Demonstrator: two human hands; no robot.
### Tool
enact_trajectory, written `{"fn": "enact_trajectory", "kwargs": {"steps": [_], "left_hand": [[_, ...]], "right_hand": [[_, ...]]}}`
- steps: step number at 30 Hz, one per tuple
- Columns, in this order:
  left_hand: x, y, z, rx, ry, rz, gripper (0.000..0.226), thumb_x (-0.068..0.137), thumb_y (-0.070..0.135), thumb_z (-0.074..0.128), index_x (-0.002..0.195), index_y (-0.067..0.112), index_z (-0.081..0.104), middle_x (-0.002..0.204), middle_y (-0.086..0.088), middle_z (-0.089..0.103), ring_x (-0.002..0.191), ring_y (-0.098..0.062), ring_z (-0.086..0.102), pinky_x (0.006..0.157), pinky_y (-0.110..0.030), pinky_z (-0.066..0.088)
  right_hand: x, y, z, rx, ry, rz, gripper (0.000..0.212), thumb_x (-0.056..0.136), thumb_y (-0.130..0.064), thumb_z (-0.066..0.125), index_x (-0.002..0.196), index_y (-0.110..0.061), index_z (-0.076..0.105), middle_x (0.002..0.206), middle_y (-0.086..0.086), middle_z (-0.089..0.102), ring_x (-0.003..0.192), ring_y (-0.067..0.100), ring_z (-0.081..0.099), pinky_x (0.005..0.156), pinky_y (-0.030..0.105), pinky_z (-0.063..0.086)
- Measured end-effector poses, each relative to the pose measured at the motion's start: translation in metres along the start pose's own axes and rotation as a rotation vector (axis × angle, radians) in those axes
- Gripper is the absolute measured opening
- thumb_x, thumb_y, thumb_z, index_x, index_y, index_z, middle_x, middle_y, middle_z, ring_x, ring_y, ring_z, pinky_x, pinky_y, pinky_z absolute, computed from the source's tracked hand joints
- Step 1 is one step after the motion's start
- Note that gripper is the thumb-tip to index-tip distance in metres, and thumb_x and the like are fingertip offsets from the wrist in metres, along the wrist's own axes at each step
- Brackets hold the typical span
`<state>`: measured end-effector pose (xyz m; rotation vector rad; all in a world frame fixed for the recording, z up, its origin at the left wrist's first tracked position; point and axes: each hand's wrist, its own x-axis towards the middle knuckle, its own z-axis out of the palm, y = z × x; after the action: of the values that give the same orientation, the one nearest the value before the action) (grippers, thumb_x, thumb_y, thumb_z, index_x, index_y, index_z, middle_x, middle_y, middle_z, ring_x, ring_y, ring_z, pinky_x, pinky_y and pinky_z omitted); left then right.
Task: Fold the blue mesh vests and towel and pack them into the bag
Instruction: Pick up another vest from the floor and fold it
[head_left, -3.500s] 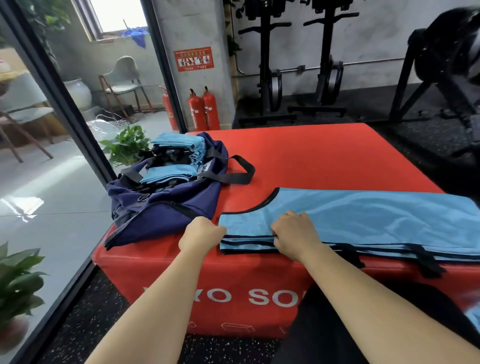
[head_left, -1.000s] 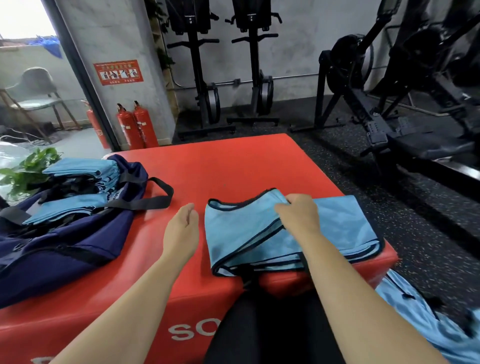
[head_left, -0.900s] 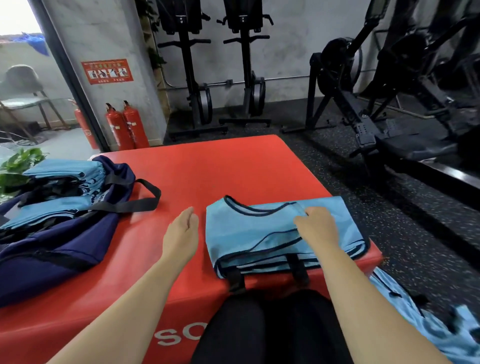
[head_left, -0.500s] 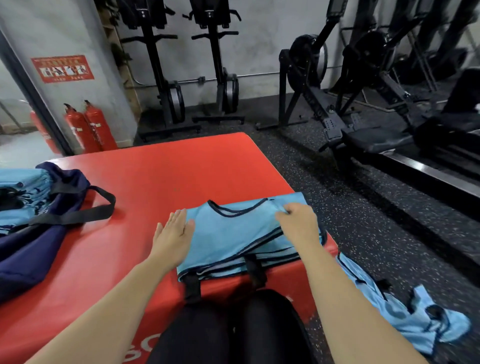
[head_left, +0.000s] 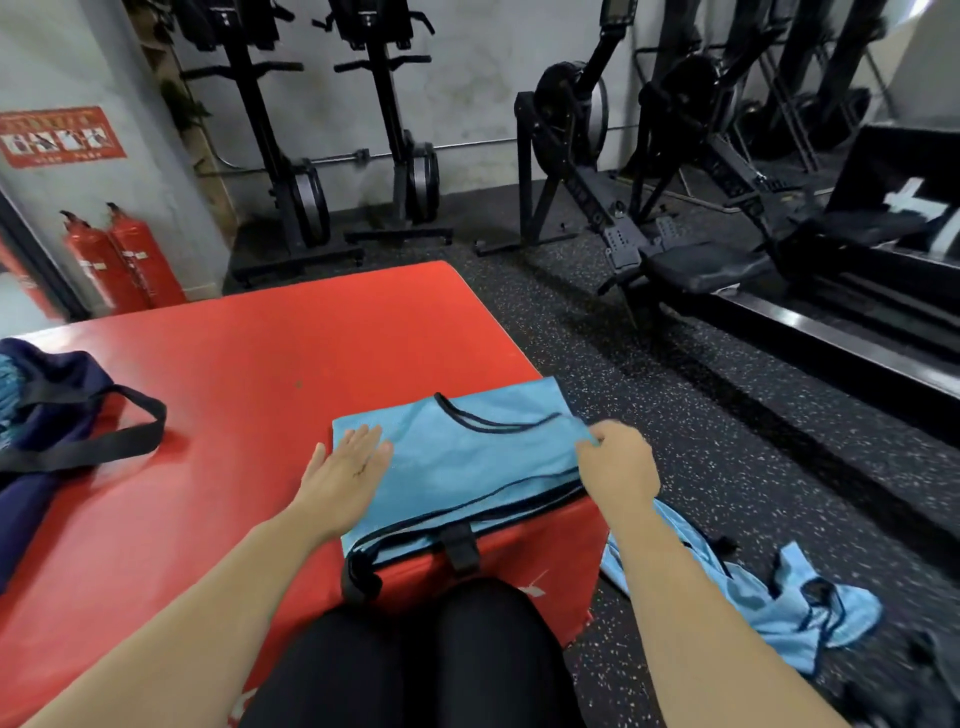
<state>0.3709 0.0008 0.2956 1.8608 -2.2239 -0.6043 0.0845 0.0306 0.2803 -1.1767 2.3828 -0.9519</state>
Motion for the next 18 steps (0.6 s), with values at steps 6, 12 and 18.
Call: {"fn": "enact_trajectory", "kwargs": {"steps": [6,12,18], "left_hand": [[-0.007,-0.010,0.030,0.379,-0.133,0.052,0.073,0.094,0.064,0.003,0.156,0.027,-0.009,0.163,0.000,-0.017,0.148,-0.014,-0.021,0.121,-0.042,-0.012],[-0.009,-0.008,0.037,0.484,-0.071,0.141,0.125,0.043,0.081,-0.045,0.153,0.030,-0.017,0.161,0.002,-0.023,0.145,-0.013,-0.028,0.118,-0.043,-0.019],[-0.004,-0.003,0.043,0.387,-0.004,0.182,0.118,0.055,0.082,-0.038,0.156,0.030,-0.006,0.163,0.004,-0.014,0.147,-0.009,-0.022,0.119,-0.038,-0.017]], "right_hand": [[-0.002,0.005,0.005,-0.015,-0.019,0.038,0.012,0.086,-0.016,0.052,0.075,-0.017,0.055,0.079,0.001,0.058,0.073,0.026,0.051,0.062,0.029,0.039],[-0.005,0.010,0.003,0.011,0.008,0.050,0.014,0.091,-0.017,0.051,0.096,-0.020,0.064,0.088,-0.001,0.058,0.081,0.024,0.052,0.065,0.029,0.038],[-0.005,0.011,0.002,0.097,0.085,0.084,0.020,0.091,-0.018,0.051,0.105,-0.023,0.064,0.089,0.000,0.062,0.082,0.024,0.054,0.068,0.030,0.040]]}}
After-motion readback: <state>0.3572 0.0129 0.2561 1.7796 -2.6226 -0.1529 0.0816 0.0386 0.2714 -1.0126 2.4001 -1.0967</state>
